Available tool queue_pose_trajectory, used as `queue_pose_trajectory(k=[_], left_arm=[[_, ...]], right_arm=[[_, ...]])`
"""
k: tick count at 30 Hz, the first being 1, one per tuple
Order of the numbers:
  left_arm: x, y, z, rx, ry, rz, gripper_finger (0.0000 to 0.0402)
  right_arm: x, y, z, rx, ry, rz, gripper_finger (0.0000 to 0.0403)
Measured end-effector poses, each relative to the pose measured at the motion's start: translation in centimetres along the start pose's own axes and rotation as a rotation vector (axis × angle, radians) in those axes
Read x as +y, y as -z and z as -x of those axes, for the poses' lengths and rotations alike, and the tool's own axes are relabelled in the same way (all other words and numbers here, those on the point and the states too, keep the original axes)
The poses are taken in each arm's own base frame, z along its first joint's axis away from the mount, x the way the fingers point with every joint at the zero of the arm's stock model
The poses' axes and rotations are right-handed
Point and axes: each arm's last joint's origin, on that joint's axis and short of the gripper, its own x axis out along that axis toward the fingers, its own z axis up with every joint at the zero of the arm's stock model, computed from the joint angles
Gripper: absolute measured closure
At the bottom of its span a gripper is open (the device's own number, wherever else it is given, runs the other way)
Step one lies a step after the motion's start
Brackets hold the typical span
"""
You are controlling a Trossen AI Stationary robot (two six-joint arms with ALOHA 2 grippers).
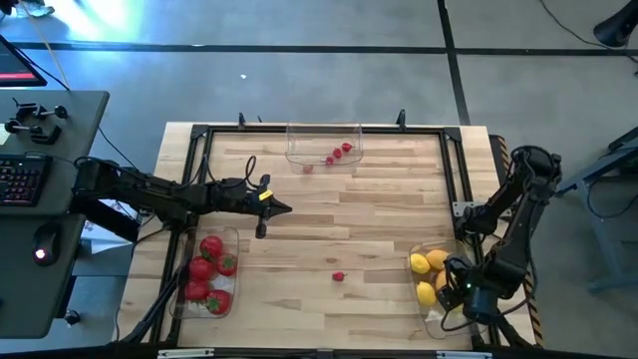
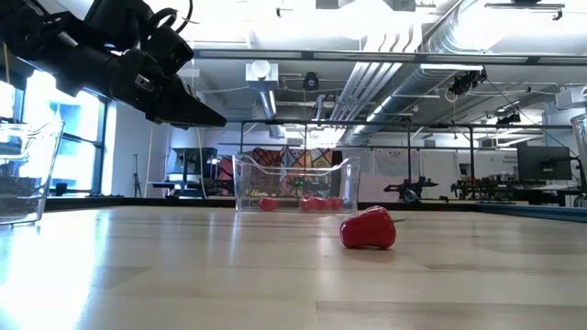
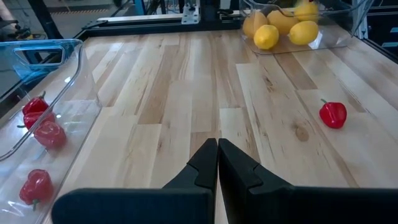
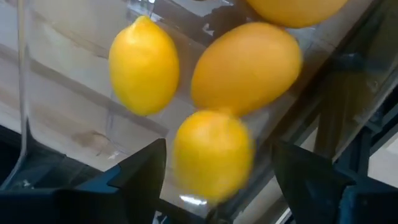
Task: Sort produce into baskets
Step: Put the red chili pepper into the top center transparent bin
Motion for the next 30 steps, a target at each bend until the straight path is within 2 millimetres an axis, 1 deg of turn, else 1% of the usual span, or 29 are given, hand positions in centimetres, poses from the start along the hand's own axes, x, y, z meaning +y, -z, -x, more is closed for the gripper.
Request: queue_pose_trajectory(k=[6, 10, 14, 19, 22, 24, 26, 30], left_arm=[[0.0, 0.0, 0.0, 0.001, 0.0, 0.0, 0.0401], [0.0, 0.0, 0.0, 0.0, 0.0, 0.0, 0.0401], [0.0, 0.0, 0.0, 0.0, 0.0, 0.0, 0.0401], [0.0, 0.0, 0.0, 0.001, -0.003, 0.0, 0.0401], [0.0, 0.0, 0.0, 0.001, -0.003, 0.0, 0.0401], [0.0, 0.0, 0.0, 0.001, -0.003, 0.0, 0.0401], [0.0, 0.0, 0.0, 0.001, -0.003, 0.0, 0.0401], [0.0, 0.0, 0.0, 0.001, -0.004, 0.0, 0.0401]], right_arm=[[0.5, 0.4, 0.0, 0.042, -0.053, 0.003, 0.013], [0.6, 0.3, 0.0, 0.045, -0.058, 0.006, 0.0148], [1.0, -0.2, 0.1, 0.037, -0.071, 0.054, 0.019], [2.0, -1.7, 0.2, -0.003, -0.093, 0.11, 0.0256], [2.5, -2.7, 0.3, -0.015, -0.1, 0.16, 0.0279], [3.0, -3.1, 0.8, -0.02, -0.111, 0.182, 0.0283], [3.6, -3.4, 1.8, -0.039, -0.133, 0.203, 0.0282], [4.4, -3.9, 4.6, -0.135, -0.157, 0.25, 0.0271]])
